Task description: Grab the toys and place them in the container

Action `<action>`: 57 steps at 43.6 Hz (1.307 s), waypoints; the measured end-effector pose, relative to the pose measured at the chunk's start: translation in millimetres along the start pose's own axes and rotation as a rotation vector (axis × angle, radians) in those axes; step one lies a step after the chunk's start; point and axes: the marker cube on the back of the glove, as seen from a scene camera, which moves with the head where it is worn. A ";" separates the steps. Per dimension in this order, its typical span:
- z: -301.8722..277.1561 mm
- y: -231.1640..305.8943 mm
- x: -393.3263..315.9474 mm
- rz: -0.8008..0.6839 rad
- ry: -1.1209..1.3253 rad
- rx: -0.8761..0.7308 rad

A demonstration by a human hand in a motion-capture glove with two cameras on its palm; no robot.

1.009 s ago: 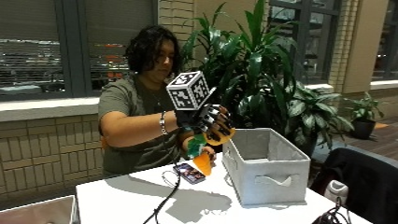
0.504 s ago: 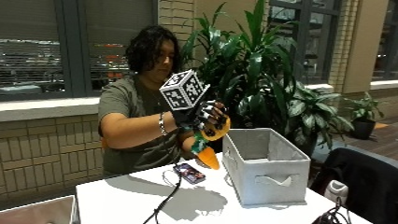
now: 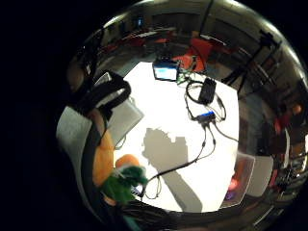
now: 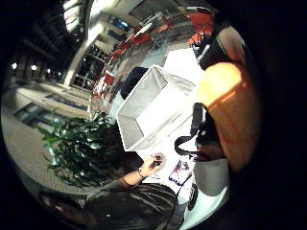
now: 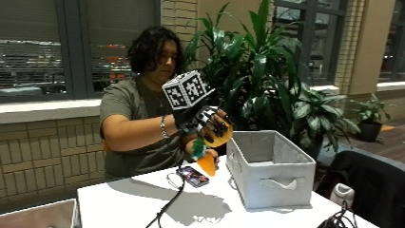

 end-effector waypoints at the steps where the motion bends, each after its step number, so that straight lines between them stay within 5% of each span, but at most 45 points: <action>1: -0.2 0.8 1.4 0.021 0.007 0.003; 13: -15.7 21.0 24.5 0.167 0.106 0.122; 25: 13.6 63.0 71.2 0.166 -0.008 -0.109; 44: 91.1 78.0 70.9 -0.216 0.052 -0.306; 57: 139.1 60.6 67.9 -0.234 0.274 -0.302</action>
